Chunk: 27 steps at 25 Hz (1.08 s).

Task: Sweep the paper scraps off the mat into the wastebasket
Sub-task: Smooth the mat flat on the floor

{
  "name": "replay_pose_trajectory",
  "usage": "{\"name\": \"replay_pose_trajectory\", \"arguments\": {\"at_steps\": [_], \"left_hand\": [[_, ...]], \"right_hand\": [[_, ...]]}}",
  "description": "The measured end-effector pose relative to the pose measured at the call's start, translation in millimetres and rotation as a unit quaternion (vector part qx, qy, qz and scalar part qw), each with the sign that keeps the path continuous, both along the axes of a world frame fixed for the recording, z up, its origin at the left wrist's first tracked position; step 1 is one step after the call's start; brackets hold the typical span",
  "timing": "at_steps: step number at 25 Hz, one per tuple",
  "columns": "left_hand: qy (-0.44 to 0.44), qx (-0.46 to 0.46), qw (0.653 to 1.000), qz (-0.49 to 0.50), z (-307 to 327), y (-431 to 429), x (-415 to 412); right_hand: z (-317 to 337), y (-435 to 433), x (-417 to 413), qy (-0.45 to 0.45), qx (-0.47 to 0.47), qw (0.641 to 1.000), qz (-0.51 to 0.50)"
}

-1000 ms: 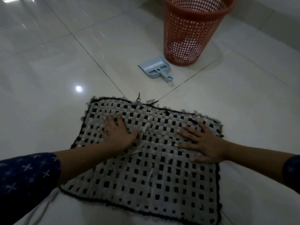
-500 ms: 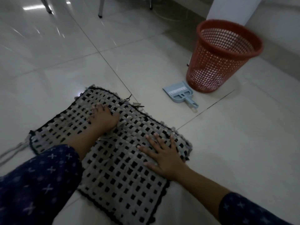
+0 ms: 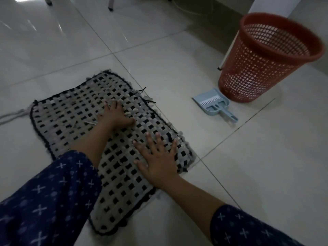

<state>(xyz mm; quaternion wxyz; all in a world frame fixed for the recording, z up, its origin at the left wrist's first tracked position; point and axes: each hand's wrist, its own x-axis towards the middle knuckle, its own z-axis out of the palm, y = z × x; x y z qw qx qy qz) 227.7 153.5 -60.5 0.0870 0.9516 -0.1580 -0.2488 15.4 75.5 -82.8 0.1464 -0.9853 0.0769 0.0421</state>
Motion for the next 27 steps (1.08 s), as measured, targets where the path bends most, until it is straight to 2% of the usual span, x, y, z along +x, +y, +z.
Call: {"name": "replay_pose_trajectory", "arguments": {"at_steps": [7, 11, 15, 20, 27], "left_hand": [[-0.007, 0.063, 0.998, -0.004, 15.3, -15.2, 8.0], [0.034, 0.060, 0.998, 0.000, 24.1, -8.1, 20.7], [-0.031, 0.067, 0.997, -0.020, 19.6, -13.8, 60.5], [-0.013, 0.027, 1.000, 0.002, 5.8, -16.1, 93.9], [-0.126, -0.005, 0.990, -0.057, -26.9, -7.0, 107.6]], "right_hand": [[8.0, 4.6, 43.8, 0.037, -0.003, 0.999, 0.038], [4.6, 6.7, 46.5, 0.020, -0.001, 0.999, 0.038], [-2.9, 10.5, 49.1, -0.039, 0.011, 0.999, -0.021], [-8.6, 10.0, 45.5, -0.038, -0.014, 0.995, -0.087], [-8.7, 3.2, 36.8, -0.052, -0.031, 0.991, -0.122]]}}
